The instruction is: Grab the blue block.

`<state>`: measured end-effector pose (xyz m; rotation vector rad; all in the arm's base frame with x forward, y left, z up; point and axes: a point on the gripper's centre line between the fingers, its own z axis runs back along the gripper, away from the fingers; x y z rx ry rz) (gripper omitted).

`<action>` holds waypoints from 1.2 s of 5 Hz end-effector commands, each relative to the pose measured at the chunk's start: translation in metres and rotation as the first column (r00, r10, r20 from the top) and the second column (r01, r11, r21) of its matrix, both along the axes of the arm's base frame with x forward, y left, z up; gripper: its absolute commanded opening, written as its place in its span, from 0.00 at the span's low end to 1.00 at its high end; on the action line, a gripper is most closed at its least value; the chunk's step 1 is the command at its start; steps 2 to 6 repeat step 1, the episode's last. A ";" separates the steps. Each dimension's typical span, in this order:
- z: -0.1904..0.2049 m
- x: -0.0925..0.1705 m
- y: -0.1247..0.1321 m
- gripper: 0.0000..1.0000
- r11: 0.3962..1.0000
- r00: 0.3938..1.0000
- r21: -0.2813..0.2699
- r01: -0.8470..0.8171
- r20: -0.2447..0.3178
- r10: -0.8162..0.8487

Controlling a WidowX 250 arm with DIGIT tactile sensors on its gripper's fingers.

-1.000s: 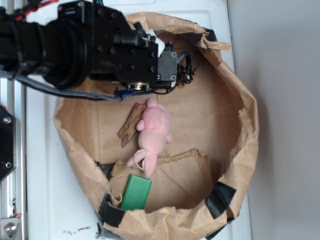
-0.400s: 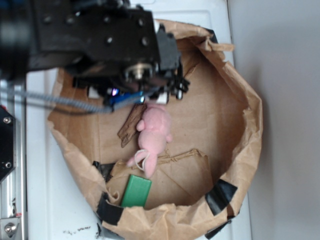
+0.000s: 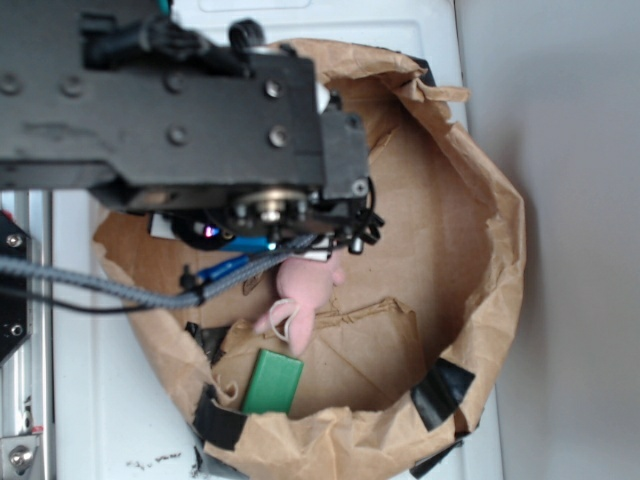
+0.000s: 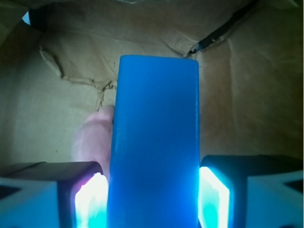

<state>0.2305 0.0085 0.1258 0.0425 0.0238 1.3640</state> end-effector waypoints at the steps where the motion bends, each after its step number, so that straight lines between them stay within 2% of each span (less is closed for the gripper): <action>1: 0.034 0.002 0.001 0.00 0.997 0.988 -0.047 0.067 0.142 -0.060; 6: 0.034 0.002 0.001 0.00 0.997 0.988 -0.047 0.067 0.142 -0.060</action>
